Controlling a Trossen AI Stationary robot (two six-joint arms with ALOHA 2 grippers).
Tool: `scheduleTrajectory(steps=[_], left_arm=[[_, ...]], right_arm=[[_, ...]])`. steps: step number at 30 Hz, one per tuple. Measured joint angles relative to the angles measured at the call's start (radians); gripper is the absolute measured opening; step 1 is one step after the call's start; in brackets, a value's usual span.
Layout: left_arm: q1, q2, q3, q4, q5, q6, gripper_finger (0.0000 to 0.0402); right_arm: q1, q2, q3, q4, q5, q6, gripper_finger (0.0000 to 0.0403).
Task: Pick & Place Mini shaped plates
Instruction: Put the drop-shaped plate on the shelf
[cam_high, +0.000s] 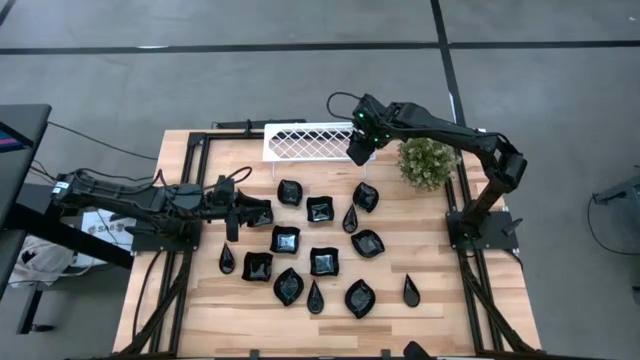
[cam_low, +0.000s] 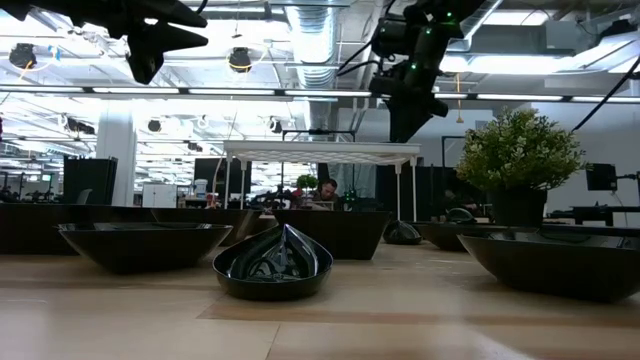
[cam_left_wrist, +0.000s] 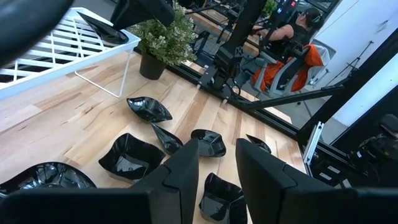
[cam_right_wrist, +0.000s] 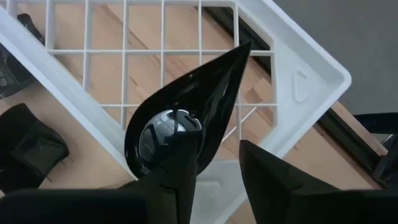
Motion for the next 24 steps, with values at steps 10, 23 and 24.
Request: scheduleTrajectory(steps=[10, 23, 24], left_arm=[[0.000, 0.000, 0.000, 0.002, 0.000, 0.000, 0.0108], [0.000, 0.000, 0.000, 0.009, 0.000, 0.000, 0.0108], [0.000, 0.000, 0.000, 0.009, 0.000, 0.000, 0.0108]], right_arm=[[-0.005, 0.001, -0.009, 0.010, -0.002, 0.001, 0.0115], [-0.005, 0.001, -0.009, 0.002, -0.002, 0.004, 0.0115], [-0.005, 0.001, -0.009, 0.004, -0.002, 0.007, 0.0114]])
